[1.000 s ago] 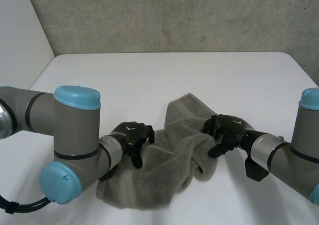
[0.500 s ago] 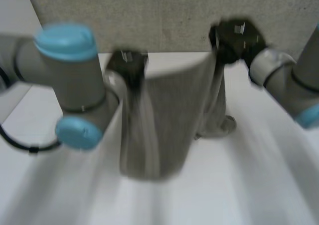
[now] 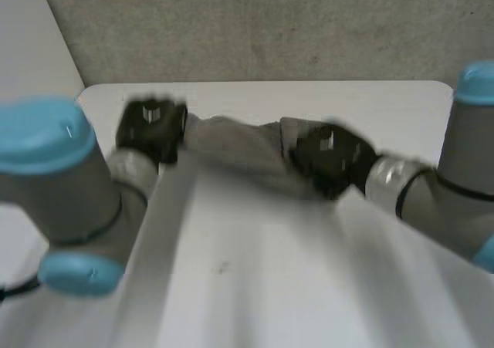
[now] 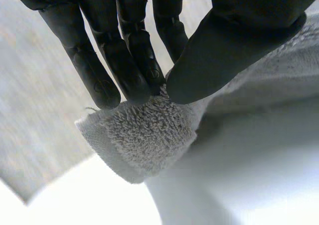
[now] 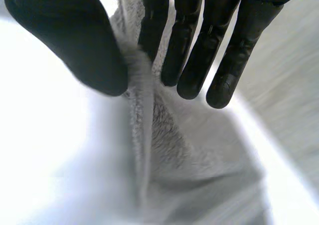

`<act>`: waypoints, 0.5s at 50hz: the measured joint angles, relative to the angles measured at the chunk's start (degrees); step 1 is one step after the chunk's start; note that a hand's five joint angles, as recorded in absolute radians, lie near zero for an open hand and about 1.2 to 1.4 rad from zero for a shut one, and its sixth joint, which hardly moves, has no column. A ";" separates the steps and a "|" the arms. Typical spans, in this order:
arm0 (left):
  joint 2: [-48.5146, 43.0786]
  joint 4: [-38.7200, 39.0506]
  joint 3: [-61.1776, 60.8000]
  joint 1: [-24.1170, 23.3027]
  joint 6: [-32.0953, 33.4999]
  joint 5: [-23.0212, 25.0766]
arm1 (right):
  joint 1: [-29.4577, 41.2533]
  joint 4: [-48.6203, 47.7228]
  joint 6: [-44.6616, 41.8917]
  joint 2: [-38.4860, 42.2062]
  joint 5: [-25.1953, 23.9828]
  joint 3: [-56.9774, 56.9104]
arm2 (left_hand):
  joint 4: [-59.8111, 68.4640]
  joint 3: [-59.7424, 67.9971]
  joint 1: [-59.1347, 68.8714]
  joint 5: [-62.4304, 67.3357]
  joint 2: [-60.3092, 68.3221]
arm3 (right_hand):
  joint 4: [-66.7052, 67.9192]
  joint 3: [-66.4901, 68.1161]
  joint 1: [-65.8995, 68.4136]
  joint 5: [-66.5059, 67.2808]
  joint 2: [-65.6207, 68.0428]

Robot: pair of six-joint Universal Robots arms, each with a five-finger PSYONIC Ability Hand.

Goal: Fold the towel.

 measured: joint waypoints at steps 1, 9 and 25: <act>0.00 0.06 -1.66 0.06 0.00 -0.04 | -0.08 1.73 -1.09 0.41 -0.12 0.49 | 0.00 0.00 0.02 0.00 0.00 | -5.46 -5.37 -4.34 -5.14 -5.39; -1.01 0.51 -11.95 0.45 -0.41 -0.46 | -2.04 6.88 -3.86 3.67 -0.29 3.23 | 0.00 0.01 0.02 0.16 0.00 | -34.33 -33.66 -26.66 -34.76 -31.08; 3.56 0.34 -13.35 0.30 -0.54 -0.84 | -13.67 -12.38 18.71 -3.71 -0.67 18.03 | 0.00 0.01 0.02 0.16 0.00 | -33.68 -33.29 -26.46 -33.67 -30.93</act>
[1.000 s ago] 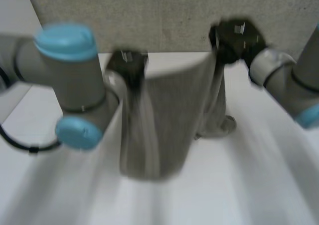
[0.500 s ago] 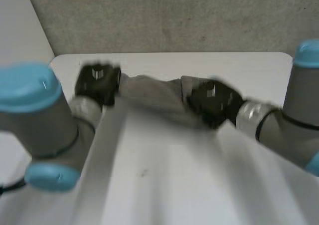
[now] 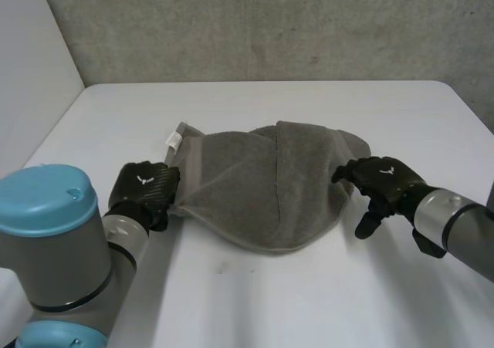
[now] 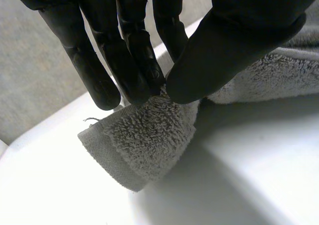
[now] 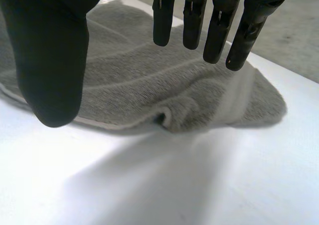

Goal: Fold the towel.

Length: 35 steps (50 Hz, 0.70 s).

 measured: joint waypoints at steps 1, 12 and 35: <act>0.00 0.00 0.00 0.00 0.00 0.00 | 0.00 0.00 0.00 0.00 0.00 0.00 | 0.00 0.00 0.00 0.00 0.00 | 0.00 0.00 0.00 0.00 0.00; 5.40 0.07 -2.07 0.06 -0.04 0.33 | -0.36 -11.19 0.09 7.09 -0.03 1.88 | 0.00 0.00 0.00 0.00 0.00 | 11.33 11.26 8.19 9.58 9.83; 6.12 0.12 -3.47 1.38 -0.08 0.31 | 2.03 -14.73 3.40 18.86 1.09 -9.74 | 0.00 -0.02 0.00 0.00 0.00 | 18.71 18.61 14.64 16.69 16.93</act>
